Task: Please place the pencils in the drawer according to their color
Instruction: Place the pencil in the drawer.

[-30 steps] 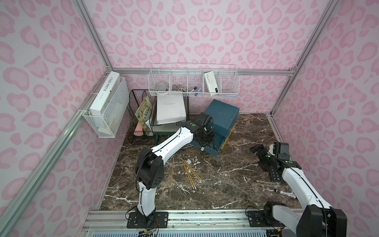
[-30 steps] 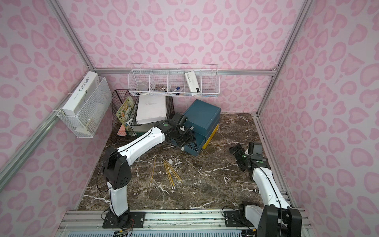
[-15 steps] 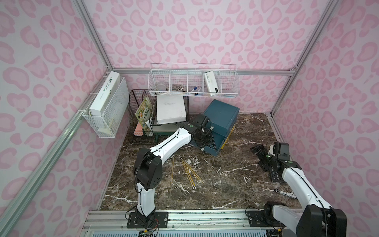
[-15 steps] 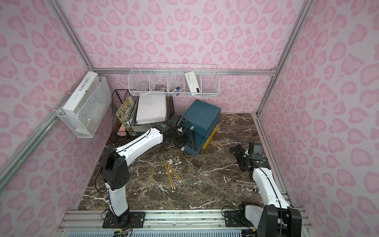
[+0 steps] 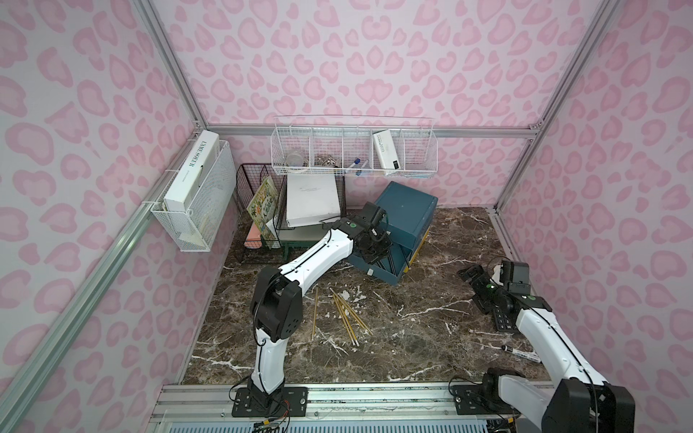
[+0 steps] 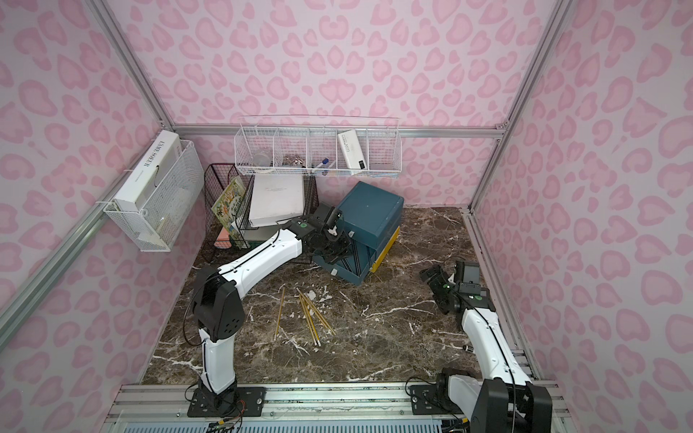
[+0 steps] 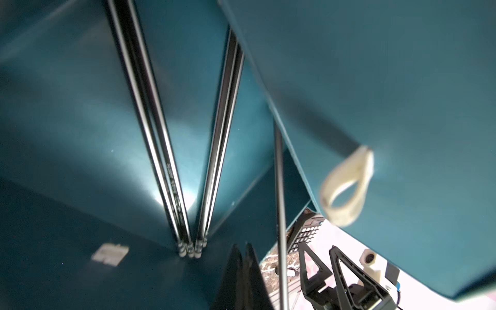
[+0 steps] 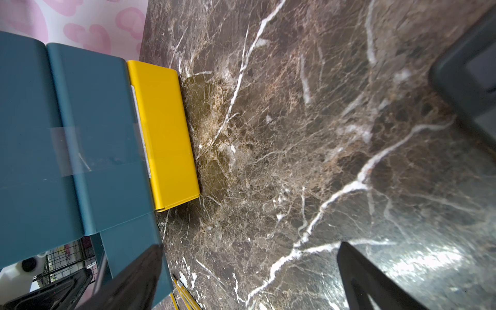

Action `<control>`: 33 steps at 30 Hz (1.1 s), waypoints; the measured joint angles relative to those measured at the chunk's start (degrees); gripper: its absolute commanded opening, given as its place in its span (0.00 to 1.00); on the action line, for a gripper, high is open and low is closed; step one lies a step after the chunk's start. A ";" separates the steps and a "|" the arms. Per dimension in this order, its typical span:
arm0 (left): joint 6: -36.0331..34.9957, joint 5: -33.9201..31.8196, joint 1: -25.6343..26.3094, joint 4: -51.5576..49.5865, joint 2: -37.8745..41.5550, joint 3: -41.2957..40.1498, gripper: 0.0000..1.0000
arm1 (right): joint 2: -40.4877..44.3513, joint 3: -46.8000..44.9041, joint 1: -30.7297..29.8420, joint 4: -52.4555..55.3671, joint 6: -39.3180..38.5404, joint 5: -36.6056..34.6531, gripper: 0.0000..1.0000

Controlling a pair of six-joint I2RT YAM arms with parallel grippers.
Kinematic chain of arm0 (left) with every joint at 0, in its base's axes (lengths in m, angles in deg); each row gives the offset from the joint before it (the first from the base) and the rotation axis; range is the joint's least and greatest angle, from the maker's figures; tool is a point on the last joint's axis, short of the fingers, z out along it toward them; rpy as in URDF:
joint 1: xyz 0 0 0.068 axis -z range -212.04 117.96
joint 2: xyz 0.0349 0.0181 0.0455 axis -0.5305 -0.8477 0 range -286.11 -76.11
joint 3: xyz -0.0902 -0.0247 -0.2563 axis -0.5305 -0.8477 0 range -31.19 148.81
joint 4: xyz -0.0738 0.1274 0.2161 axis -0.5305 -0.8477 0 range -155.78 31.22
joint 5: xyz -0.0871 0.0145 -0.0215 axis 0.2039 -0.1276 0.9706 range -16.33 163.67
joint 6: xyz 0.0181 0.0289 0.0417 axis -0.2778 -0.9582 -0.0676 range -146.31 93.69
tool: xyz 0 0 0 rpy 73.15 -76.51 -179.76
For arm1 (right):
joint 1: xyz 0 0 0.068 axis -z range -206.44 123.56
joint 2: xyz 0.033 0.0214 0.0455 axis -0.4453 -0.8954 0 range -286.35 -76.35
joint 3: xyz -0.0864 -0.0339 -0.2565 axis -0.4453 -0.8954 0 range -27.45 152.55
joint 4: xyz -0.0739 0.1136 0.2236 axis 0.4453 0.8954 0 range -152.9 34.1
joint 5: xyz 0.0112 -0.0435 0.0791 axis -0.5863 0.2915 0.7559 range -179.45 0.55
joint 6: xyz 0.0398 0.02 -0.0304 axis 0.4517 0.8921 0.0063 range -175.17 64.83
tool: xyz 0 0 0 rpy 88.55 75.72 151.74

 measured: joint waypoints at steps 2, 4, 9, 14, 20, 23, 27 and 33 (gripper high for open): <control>-0.48 -0.48 -0.07 -0.50 -0.50 0.26 0.00 | 0.15 0.00 0.07 0.00 0.00 0.00 1.00; -1.27 -0.96 -0.15 -0.96 -0.92 0.57 0.00 | 0.28 0.00 0.20 0.07 0.00 0.00 1.00; -3.78 -2.36 -0.33 -1.60 -1.11 0.83 0.13 | 0.70 -0.09 0.48 0.24 -0.17 -0.02 1.00; -6.10 -2.40 -0.33 -1.40 0.42 1.09 0.30 | 0.87 -0.26 0.79 0.35 -0.22 0.00 1.00; -9.60 -2.01 0.98 1.14 6.45 -0.92 0.60 | 1.01 -0.31 1.49 0.37 -0.57 0.00 1.00; -12.17 -2.49 2.03 2.08 10.86 -4.57 0.76 | 1.07 -0.31 1.68 0.37 -0.90 0.02 1.00; -16.22 -4.98 3.02 3.69 17.55 -12.52 0.81 | 1.09 -0.35 1.86 0.72 -1.36 0.07 1.00; -20.87 -9.38 2.95 7.48 23.87 -25.99 0.83 | 2.29 -1.77 1.84 0.79 -1.64 0.09 1.00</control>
